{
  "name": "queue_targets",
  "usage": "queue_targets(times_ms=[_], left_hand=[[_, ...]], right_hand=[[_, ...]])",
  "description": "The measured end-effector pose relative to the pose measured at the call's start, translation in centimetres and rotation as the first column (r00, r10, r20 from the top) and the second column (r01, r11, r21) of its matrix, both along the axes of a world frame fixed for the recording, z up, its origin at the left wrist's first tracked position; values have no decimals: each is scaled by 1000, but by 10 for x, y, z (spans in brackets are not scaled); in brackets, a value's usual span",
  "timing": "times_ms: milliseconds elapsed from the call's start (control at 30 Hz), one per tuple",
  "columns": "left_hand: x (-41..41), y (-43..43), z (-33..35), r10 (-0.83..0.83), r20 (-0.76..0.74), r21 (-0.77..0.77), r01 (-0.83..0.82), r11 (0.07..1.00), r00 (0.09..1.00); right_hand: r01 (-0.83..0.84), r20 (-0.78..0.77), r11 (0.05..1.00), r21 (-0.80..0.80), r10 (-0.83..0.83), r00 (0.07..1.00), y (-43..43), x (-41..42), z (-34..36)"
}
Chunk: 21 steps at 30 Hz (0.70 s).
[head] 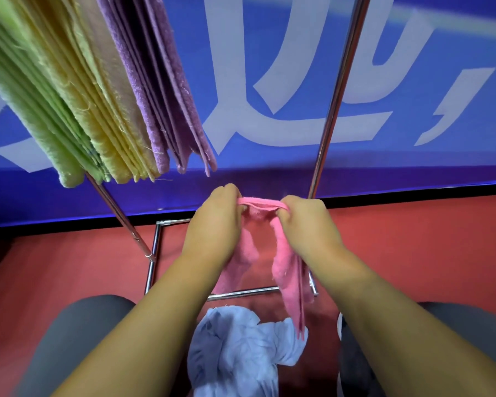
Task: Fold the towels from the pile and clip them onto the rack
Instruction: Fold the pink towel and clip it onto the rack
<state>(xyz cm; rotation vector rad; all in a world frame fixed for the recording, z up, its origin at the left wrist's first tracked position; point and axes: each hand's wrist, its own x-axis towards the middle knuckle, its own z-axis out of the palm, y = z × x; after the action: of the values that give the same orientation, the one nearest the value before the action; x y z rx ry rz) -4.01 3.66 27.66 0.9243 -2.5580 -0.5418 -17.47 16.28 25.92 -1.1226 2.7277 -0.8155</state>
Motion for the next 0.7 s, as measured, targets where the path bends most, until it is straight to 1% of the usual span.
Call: queue_targets(times_ms=[100,200,300,367,467,567,633,700], left_hand=[[11,4,3,-16,153,-104,33,994,988],[17,8,9,-29,230,-176,70,982,973],[19,15,27,-5,296,-208,69,976,955],[21,18,47,16,318,-213,55,976,948],[23,17,82,56,275,-230,9,973,960],[22,14,120,63,167,-262,-18,965,984],[20,13,147,72,102,-294,-39,955,992],[14,9,175,97,59,-317,-74,945,994]], right_hand=[[-7,-27,1000,-26,6,1000,3,4,9],[-38,-62,999,-15,37,997,6,15,26],[-79,-141,995,63,88,986,7,22,47],[-124,-209,983,136,151,966,6,22,64],[-169,-296,954,248,241,924,4,20,96],[-159,-347,927,340,280,895,4,18,140],[-127,-374,939,320,248,894,2,17,173],[-99,-415,967,234,192,889,0,18,206]])
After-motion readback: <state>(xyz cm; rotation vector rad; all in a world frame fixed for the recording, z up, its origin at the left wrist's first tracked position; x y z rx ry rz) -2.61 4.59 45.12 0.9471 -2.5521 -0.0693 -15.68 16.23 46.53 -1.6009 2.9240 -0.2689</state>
